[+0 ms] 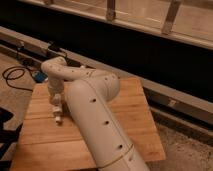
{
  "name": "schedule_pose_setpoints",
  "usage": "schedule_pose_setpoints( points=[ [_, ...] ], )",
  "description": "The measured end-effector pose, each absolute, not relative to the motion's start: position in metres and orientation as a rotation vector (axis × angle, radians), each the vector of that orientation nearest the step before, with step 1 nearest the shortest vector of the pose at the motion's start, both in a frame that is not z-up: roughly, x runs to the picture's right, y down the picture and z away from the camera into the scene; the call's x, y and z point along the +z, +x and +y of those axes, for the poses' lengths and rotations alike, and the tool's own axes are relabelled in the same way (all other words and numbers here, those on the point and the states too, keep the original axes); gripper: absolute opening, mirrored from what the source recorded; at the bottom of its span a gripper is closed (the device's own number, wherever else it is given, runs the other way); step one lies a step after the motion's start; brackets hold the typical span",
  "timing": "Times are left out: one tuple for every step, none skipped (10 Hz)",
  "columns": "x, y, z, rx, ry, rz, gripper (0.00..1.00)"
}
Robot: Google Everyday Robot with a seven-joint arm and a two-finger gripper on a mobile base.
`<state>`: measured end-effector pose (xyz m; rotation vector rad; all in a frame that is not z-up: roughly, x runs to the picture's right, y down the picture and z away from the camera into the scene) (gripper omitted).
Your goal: Place the bottle in the ceramic bowl
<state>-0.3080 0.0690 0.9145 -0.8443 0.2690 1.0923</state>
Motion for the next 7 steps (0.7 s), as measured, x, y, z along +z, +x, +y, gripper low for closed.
schedule_pose_setpoints(
  points=[
    [0.913, -0.309, 0.07, 1.085, -0.844, 0.265, 0.13],
    [0.911, -0.312, 0.069, 1.08, -0.839, 0.255, 0.06],
    [0.906, -0.31, 0.062, 1.092, -0.823, 0.239, 0.0],
    [0.899, -0.306, 0.053, 1.1, -0.803, 0.227, 0.0],
    [0.888, -0.3, 0.04, 1.111, -0.776, 0.215, 0.0],
    [0.873, -0.297, 0.026, 1.116, -0.748, 0.203, 0.0],
    [0.856, -0.292, 0.011, 1.123, -0.716, 0.195, 0.0]
  ],
)
